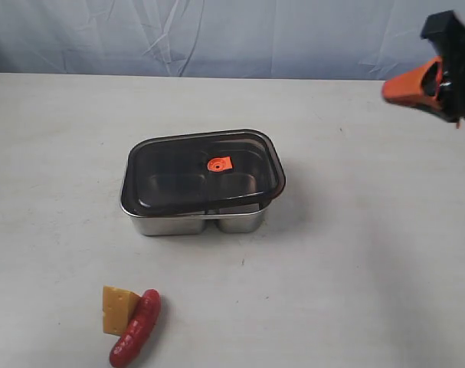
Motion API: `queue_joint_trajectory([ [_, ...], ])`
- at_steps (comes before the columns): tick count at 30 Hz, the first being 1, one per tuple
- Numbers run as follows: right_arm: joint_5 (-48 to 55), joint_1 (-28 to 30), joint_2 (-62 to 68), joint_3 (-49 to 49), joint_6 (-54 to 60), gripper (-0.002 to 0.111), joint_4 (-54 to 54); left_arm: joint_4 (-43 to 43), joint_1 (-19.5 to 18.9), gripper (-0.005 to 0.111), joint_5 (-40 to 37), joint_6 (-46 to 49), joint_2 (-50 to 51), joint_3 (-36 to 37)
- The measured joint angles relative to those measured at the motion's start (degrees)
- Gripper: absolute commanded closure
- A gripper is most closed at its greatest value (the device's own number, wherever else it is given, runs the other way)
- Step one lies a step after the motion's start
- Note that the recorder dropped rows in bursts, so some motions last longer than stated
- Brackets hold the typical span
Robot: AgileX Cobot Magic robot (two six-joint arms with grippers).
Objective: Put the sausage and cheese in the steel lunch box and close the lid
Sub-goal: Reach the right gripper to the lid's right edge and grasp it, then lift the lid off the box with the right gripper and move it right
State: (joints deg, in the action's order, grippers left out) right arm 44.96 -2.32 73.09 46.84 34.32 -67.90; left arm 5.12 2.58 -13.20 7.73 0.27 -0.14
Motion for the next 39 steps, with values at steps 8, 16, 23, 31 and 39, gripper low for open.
queue_joint_trajectory([
  [8, 14.3, -2.8, 28.5, 1.1, 22.5, 0.045, -21.4, 0.5, 0.8, 0.107, 0.0, 0.0, 0.0, 0.0],
  [16, 9.7, -9.5, 38.1, 1.2, 27.9, 0.045, -27.9, 0.6, 0.8, 0.107, 0.0, 0.0, 0.0, 0.0],
  [23, 8.8, -12.1, 39.7, 1.2, 29.7, 0.045, -31.0, 0.6, 0.8, 0.107, 0.0, 0.0, 0.0, 0.0],
  [31, 8.6, -13.6, 39.7, 1.2, 30.0, 0.045, -31.3, 0.9, 0.8, 0.107, 0.0, 0.0, 0.0, 0.0],
  [39, 8.4, -14.4, 39.7, 1.2, 30.0, 0.073, -31.4, 1.1, 0.8, 0.107, 0.0, 0.0, 0.0, 0.0],
])
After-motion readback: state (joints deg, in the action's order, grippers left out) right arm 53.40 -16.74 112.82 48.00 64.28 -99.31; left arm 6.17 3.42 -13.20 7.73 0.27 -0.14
